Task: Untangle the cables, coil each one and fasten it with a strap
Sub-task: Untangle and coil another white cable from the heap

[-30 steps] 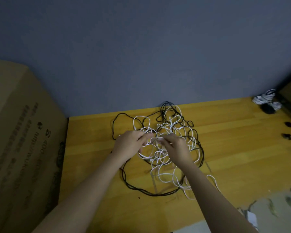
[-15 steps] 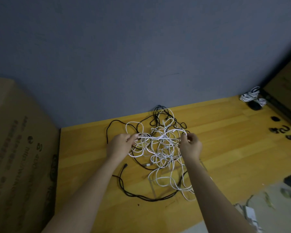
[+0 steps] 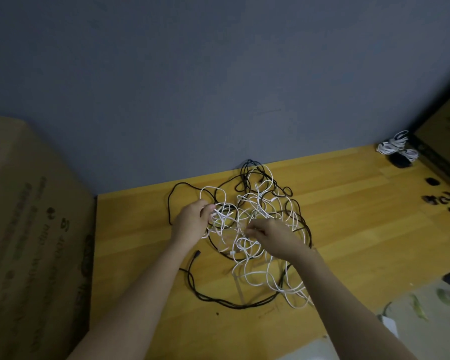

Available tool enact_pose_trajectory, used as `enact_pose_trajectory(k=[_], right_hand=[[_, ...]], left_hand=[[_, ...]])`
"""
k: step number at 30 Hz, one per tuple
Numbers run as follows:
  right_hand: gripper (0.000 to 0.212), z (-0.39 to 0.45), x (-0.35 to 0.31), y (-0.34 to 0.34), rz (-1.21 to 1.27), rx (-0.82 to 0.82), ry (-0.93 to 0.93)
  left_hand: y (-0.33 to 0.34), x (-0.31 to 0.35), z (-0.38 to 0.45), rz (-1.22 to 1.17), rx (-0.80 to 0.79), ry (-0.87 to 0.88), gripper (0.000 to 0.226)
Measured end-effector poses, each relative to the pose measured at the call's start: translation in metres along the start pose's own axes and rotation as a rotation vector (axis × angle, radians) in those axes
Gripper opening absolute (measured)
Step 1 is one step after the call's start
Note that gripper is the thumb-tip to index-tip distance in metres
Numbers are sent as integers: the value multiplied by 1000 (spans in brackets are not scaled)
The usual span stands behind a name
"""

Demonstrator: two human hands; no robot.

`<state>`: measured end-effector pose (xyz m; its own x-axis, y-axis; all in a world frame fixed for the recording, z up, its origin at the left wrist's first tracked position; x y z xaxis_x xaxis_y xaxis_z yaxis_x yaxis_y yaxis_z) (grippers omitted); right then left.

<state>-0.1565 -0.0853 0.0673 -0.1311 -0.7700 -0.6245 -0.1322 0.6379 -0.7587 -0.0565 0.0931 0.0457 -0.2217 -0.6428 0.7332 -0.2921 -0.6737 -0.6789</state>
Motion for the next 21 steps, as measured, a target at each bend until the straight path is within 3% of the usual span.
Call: enact_pose_trajectory(k=[2, 6, 8, 10, 13, 15, 18, 21], right_hand=[[19, -5, 3, -8, 276, 127, 21], [26, -7, 32, -29, 1196, 572, 164], [28, -3, 36, -28, 1399, 617, 173], [25, -2, 33, -25, 1236, 488, 202], [21, -8, 25, -17, 428, 149, 182], [17, -9, 26, -8, 172, 3, 145], [20, -13, 31, -1, 295, -32, 185], [23, -20, 36, -2, 635, 116, 259]], left_hand=[[-7, -6, 0, 136, 45, 4, 30], [-15, -28, -3, 276, 62, -47, 33], [-12, -30, -5, 309, 37, -43, 33], [-9, -30, -4, 287, 27, -37, 28], [-7, -30, -1, 246, 20, -35, 26], [-8, -31, -1, 258, 28, -46, 27], [-9, -38, -1, 276, 69, -67, 31], [-9, -53, -3, 267, 76, -102, 33]])
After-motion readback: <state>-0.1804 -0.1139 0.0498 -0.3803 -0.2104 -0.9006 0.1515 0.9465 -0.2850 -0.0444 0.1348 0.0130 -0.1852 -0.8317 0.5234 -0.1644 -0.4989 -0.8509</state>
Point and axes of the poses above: each hand's wrist, its own z-axis towards the middle knuckle, its own y-axis out of the palm, x = y × z, the point moved 3 cm from there along z, towards the middle knuckle, and after that the axes turned 1 degree about -x, right-handed, at the moved point
